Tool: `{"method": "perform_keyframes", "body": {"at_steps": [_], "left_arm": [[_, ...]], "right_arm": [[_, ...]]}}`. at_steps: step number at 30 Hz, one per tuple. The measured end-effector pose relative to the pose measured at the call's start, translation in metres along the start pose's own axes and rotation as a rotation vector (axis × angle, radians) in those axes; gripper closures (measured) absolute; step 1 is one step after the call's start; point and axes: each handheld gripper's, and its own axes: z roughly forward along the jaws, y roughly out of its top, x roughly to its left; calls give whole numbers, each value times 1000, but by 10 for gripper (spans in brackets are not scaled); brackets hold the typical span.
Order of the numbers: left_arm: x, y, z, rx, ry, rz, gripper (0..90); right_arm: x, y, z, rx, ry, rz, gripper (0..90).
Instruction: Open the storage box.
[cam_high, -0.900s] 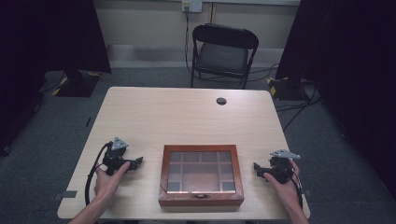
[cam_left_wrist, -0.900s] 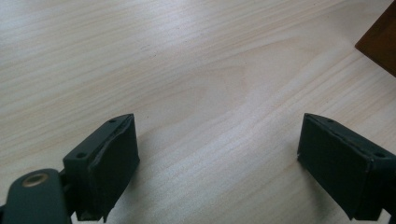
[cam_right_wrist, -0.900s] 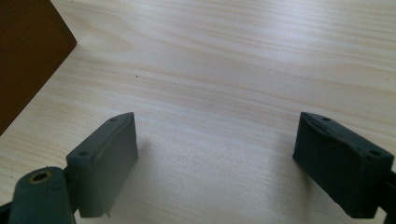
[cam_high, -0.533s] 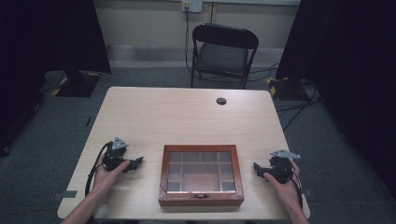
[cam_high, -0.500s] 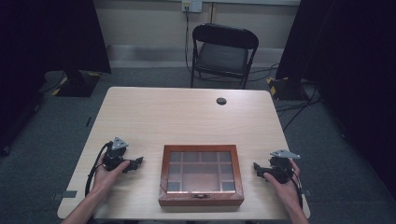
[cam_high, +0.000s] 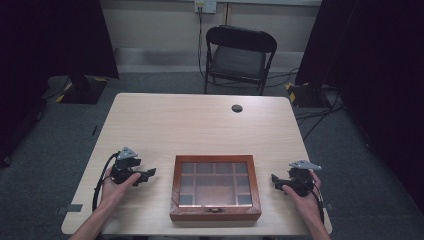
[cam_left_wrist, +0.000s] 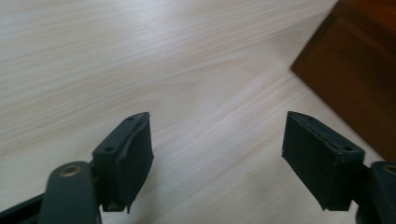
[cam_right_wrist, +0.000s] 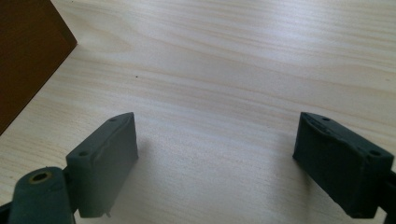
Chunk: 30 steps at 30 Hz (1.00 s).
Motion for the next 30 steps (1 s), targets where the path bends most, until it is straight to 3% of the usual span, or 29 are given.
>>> {"method": "perform_keyframes", "body": {"at_steps": [6, 10, 13, 15, 18, 23, 24, 27, 30], "left_arm": [[-15, 6, -7, -49, -64, 10, 291], [-24, 12, -12, -52, -98, 62, 304], [-30, 15, -15, -52, -105, 58, 315], [-34, 17, -17, -57, -160, 46, 321], [-37, 18, -18, -55, -190, 54, 344], [-50, 22, -23, -65, -240, 114, 356], [-54, 23, -23, -67, -276, 113, 356], [-59, 24, -22, -61, -271, 119, 356], [-61, 26, -21, -64, -311, 96, 365]], "right_arm": [[0, 0, 0, 0, 0, 0, 125], [0, 0, 0, 0, 0, 0, 125], [0, 0, 0, 0, 1, 1, 125], [0, 0, 0, 0, 1, 3, 125], [0, 0, 0, 0, 0, 2, 125], [0, 0, 1, 0, 1, 2, 125], [0, 1, 1, 0, 1, 2, 125], [0, 1, 1, 0, 1, 2, 125], [0, 1, 1, 0, 1, 2, 125]]}}
